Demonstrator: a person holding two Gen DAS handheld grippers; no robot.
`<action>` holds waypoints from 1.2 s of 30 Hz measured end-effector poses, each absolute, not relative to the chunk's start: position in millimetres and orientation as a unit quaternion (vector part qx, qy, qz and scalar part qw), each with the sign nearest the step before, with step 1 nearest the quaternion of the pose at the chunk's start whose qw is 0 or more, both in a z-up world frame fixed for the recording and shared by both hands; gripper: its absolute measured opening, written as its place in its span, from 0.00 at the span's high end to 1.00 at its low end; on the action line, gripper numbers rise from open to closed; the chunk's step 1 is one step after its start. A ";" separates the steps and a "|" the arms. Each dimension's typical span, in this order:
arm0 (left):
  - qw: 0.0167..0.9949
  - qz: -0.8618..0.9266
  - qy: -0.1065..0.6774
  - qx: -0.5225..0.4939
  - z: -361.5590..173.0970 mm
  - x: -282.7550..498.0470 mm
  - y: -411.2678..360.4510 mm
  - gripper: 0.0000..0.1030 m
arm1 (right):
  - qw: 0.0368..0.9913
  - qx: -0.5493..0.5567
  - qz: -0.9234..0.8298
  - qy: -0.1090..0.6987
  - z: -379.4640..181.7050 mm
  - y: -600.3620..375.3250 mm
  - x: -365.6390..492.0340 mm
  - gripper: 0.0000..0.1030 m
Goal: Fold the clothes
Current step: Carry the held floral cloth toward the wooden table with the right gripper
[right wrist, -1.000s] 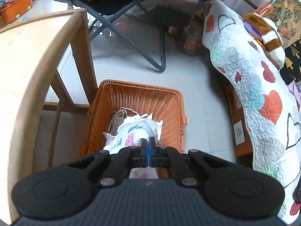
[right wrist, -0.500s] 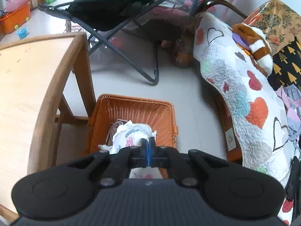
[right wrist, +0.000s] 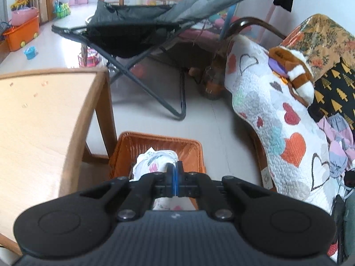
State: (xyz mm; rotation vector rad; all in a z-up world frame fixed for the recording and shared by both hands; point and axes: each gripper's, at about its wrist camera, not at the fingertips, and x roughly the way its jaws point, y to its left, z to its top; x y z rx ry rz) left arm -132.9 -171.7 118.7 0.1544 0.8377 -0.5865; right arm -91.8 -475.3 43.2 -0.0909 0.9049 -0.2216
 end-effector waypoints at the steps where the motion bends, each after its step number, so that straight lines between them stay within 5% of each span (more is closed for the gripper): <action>1: 0.870 -0.279 0.400 0.073 119.2 -132.8 -170.9 0.00 | 0.895 -0.044 -0.106 0.431 48.9 -474.2 -92.5 0.99; 36: 0.887 -0.292 0.355 0.049 140.8 -152.2 -127.9 0.00 | 0.945 -0.084 -0.073 0.308 187.2 -407.1 -121.6 0.99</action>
